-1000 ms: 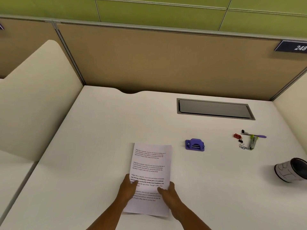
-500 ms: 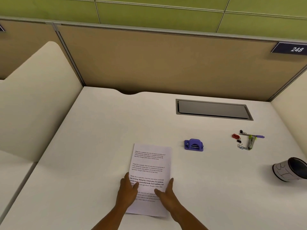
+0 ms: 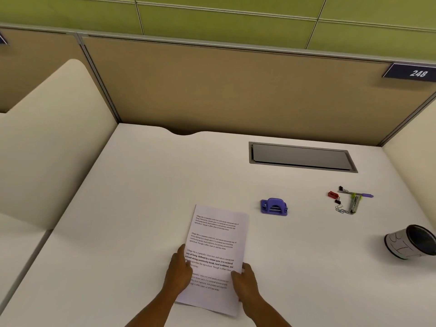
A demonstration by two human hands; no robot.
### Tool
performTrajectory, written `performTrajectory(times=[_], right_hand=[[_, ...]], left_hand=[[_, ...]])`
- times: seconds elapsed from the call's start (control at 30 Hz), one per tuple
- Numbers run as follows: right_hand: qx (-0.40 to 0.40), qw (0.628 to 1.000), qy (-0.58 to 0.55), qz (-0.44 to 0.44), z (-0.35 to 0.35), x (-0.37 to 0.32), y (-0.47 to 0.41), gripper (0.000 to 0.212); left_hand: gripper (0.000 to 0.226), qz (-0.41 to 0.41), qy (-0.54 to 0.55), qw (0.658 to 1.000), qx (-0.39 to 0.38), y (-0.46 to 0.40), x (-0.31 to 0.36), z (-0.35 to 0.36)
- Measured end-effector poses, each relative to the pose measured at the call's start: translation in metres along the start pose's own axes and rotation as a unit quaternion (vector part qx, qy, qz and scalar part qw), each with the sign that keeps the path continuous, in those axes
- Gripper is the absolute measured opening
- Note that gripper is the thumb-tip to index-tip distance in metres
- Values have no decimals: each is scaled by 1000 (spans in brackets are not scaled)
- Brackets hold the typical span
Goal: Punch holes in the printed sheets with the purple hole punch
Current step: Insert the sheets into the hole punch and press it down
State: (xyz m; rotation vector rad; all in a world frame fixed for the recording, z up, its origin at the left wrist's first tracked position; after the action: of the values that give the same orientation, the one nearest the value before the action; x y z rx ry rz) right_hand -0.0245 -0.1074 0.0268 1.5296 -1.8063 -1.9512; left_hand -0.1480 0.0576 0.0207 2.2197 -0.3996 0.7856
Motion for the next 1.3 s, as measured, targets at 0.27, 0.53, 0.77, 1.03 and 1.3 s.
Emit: performTrajectory(times=[0.27, 0.53, 0.77, 1.03, 1.3], right_hand=[[18, 987, -130, 88, -12, 20, -3, 37], [-12, 942, -315, 113, -7, 34, -1, 37], [-13, 935, -338, 110, -5, 37, 3, 34], [-20, 935, -338, 102, -21, 45, 3, 25], [-9, 962, -274, 10, -87, 26, -31, 21]], left_hand=[[45, -34, 48, 998, -5, -4, -5, -7], [30, -139, 318, 937, 40, 1, -32, -7], [29, -158, 438, 885, 8, 26, -23, 32], [42, -140, 292, 945, 50, 21, -30, 30], [38, -151, 225, 963, 12, 5, -49, -3]])
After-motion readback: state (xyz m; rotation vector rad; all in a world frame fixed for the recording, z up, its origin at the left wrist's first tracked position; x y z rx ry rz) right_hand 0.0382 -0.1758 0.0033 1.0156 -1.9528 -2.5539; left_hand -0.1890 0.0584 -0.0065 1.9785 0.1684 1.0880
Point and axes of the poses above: each hand's wrist, its own y-axis away from the middle knuckle, its own z-axis out of the palm, x = y × z, the point moved 3 cm from there along -y, towards the middle knuckle
